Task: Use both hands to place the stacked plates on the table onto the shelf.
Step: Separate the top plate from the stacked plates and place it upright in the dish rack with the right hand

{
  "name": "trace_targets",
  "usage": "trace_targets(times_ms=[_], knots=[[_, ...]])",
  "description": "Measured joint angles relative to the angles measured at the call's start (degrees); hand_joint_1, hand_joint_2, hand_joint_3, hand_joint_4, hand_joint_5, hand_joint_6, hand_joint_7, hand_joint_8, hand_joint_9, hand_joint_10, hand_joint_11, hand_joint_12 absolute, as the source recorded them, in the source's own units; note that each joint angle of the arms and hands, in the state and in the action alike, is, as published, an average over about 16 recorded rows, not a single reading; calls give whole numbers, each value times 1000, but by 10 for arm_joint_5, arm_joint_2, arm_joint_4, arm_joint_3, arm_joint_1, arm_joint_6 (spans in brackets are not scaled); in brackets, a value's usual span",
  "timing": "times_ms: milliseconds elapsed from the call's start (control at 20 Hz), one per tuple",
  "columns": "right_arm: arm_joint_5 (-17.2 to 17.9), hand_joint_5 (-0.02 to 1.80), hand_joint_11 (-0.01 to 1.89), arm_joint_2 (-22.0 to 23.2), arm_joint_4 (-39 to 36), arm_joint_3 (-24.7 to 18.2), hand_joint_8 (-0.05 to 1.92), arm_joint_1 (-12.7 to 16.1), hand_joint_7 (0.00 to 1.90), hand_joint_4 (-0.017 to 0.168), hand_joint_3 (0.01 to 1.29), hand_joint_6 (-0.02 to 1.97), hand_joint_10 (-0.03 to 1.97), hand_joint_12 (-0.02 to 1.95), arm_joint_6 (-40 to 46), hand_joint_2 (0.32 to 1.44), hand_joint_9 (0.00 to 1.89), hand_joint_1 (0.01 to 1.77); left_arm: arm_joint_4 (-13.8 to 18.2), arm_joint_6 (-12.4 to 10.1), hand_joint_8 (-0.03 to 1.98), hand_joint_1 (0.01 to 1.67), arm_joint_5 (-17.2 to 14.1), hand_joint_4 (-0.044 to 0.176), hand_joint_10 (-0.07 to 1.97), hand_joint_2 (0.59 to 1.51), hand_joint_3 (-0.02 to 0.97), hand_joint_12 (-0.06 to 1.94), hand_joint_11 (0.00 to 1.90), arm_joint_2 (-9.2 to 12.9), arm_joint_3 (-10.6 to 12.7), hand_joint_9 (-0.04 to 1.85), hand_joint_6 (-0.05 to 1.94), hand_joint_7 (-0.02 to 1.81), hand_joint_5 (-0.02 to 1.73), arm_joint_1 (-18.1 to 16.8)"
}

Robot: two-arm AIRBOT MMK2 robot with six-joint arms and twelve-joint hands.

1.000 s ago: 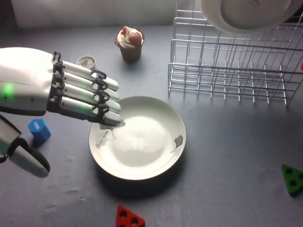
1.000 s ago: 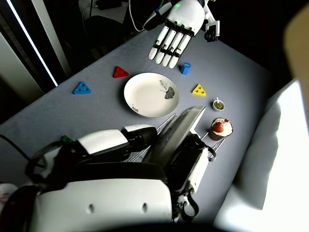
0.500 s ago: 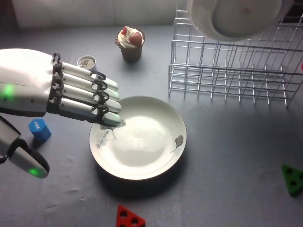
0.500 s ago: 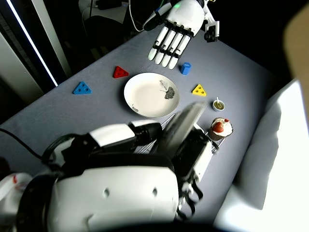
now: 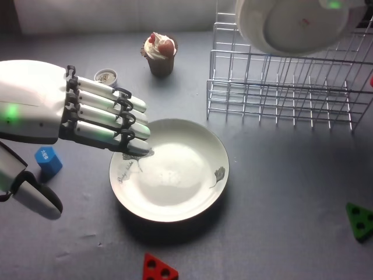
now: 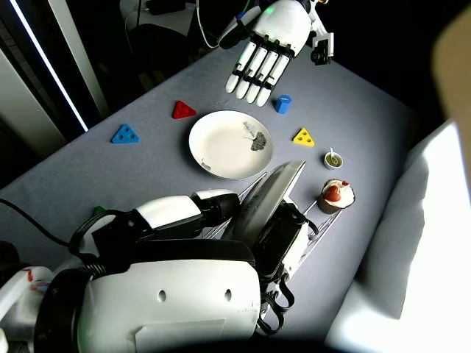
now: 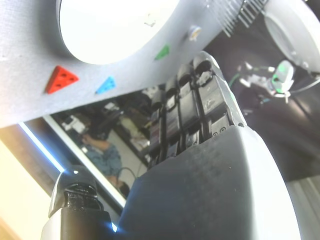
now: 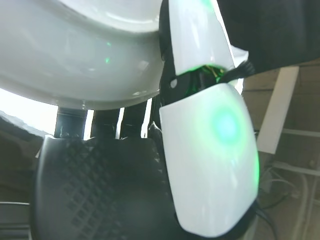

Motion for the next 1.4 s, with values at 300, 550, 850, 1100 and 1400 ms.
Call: trace_targets(times_ms=[300,550,850,1100,1400], knots=[[4,896,976,-7,3,10,563,-19,1099,-11,13,957,572,1333,3,943,1130,1488,11,0,13,72,5,-2,13,1051,20,14,185,-2,-1,207,7,218,190,0],[10,894,979,-12,5,18,560,-35,1104,-11,13,970,551,1316,6,943,1129,1488,23,2,13,71,13,-2,13,1051,19,14,180,-3,-2,205,7,223,191,0],[15,888,978,-19,5,26,577,-51,1086,-11,13,983,568,1317,8,944,1117,1488,37,4,13,69,21,-2,13,1061,19,14,180,-5,-3,201,7,226,200,-1],[18,883,977,-24,3,33,588,-63,1073,-11,14,988,602,1323,10,944,1105,1488,43,6,13,71,26,-2,13,1071,19,14,182,-5,-3,201,7,226,204,-1],[20,892,1038,-30,0,42,545,-73,1054,-11,14,967,533,994,11,957,1100,1456,48,6,14,72,28,-2,13,1083,19,14,186,-6,-4,201,7,226,207,-4]])
